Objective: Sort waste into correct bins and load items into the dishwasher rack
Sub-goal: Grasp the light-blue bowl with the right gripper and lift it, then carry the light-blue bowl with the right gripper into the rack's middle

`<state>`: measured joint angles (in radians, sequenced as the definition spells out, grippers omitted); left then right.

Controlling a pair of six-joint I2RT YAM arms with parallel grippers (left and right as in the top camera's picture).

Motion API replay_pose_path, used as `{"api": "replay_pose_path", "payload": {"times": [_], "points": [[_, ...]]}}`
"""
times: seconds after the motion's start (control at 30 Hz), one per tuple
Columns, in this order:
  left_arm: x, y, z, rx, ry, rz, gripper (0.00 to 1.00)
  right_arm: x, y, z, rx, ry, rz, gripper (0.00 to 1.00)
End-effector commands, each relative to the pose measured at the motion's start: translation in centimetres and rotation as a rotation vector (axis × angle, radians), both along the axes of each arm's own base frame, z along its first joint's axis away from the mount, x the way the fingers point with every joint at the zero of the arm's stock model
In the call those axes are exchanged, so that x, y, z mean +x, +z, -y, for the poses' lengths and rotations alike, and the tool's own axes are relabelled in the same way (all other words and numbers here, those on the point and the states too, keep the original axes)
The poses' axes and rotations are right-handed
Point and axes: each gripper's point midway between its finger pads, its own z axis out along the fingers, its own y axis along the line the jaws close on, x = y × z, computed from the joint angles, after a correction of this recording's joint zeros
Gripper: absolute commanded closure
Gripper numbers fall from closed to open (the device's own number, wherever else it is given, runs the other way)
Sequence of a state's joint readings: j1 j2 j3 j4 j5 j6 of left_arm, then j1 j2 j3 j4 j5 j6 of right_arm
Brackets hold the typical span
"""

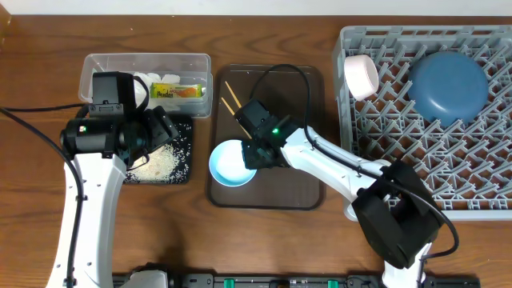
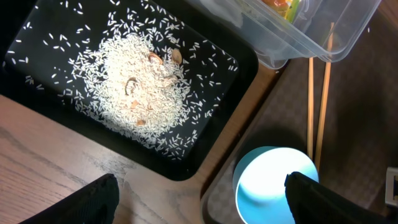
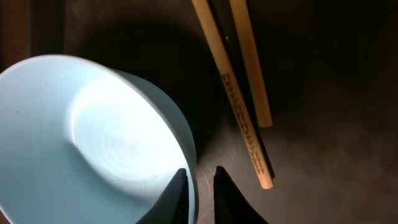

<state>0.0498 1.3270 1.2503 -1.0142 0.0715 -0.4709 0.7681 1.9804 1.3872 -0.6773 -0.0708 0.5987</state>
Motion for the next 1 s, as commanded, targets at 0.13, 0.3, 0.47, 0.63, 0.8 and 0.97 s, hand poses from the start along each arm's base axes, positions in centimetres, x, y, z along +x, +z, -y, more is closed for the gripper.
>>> {"api": "replay_pose_path", "payload": {"times": [0.13, 0.3, 0.47, 0.63, 0.8, 0.97], "points": [[0.1, 0.0, -0.3, 0.012, 0.005, -0.005, 0.12, -0.1, -1.2, 0.1, -0.010, -0.015, -0.028, 0.99], [0.1, 0.0, -0.3, 0.012, 0.005, -0.005, 0.12, 0.0, -1.0, 0.1, -0.007, -0.015, -0.026, 0.99], [0.1, 0.0, -0.3, 0.012, 0.005, -0.004, 0.12, 1.7, 2.2, 0.9, -0.014, -0.044, 0.007, 0.99], [0.1, 0.0, -0.3, 0.012, 0.005, -0.005, 0.12, 6.2, 11.2, 5.4, -0.064, -0.133, 0.210, 0.99], [0.1, 0.0, -0.3, 0.012, 0.005, -0.005, 0.11, 9.2, 21.2, 14.8, -0.188, -0.360, 0.453, 0.99], [0.1, 0.0, -0.3, 0.012, 0.005, -0.005, 0.11, 8.3, 26.4, 25.5, -0.399, -0.602, 0.581, 0.99]]}}
